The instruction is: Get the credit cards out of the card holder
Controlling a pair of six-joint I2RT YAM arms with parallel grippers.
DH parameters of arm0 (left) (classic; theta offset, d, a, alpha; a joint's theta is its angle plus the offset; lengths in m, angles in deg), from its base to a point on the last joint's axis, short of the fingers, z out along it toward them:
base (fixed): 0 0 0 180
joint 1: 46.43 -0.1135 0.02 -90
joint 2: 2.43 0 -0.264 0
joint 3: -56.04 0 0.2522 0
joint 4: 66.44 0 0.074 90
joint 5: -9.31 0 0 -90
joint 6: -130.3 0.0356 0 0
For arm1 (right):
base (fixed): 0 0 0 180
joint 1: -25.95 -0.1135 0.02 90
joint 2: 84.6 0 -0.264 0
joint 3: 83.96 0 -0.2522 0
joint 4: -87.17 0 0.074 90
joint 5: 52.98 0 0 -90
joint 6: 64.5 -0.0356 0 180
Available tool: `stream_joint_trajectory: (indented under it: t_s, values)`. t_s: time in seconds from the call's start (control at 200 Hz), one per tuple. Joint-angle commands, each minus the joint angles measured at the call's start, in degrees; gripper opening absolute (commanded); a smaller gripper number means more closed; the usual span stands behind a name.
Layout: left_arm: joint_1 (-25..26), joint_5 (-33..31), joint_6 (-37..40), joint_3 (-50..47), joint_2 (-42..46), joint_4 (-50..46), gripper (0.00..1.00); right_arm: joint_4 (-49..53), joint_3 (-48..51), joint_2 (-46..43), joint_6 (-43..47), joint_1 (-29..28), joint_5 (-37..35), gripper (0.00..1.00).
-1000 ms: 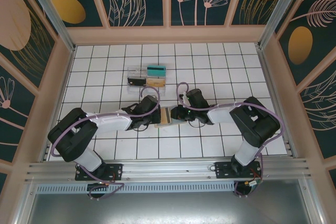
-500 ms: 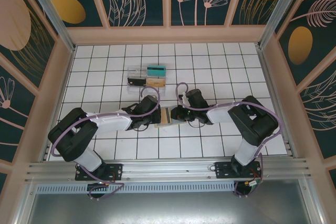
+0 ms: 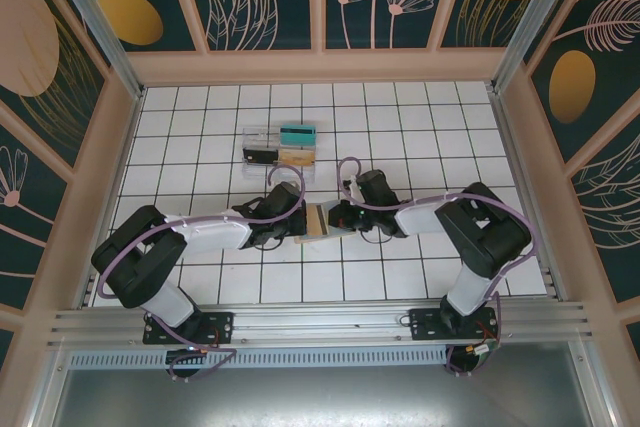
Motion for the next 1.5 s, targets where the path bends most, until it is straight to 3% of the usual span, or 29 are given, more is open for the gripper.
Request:
stream_joint_trajectory:
  t_s: [0.0,0.435,0.525,0.681,1.101,1.216,1.336,1.491]
  values:
    - [0.2,-1.6,-0.7,-1.2,-2.0,-3.6,0.0,1.5,1.1,-2.7,-0.2,0.7,-1.6,0.0]
    - [0.2,-1.6,-0.6,-1.2,-1.7,-3.6,0.0,1.0,1.6,-4.1,0.3,1.4,-0.4,0.0]
    - [0.2,-1.5,-0.5,-1.1,-1.7,-3.6,0.0,-0.6,1.5,-3.7,-0.2,1.3,1.3,0.2]
    - [0.2,-1.3,-0.3,-0.8,-2.0,-3.5,0.0,-1.9,0.4,-2.0,-0.6,0.9,3.1,0.21]
    - [0.2,-1.1,-0.2,-0.7,-1.9,-3.5,0.0,-2.3,-1.8,2.2,-0.5,0.0,4.1,0.2]
    - [0.2,-1.0,-0.2,-0.8,-1.9,-3.5,0.0,-2.5,-2.2,2.4,-0.7,-0.4,4.2,0.14]
    - [0.3,-1.0,-0.2,-0.9,-1.8,-3.4,0.0,-1.7,-2.2,2.4,-0.9,-0.2,3.3,0.0]
    - [0.3,-1.0,-0.1,-1.1,-1.8,-3.4,0.0,-0.7,-1.1,1.6,-0.5,1.2,2.7,0.0]
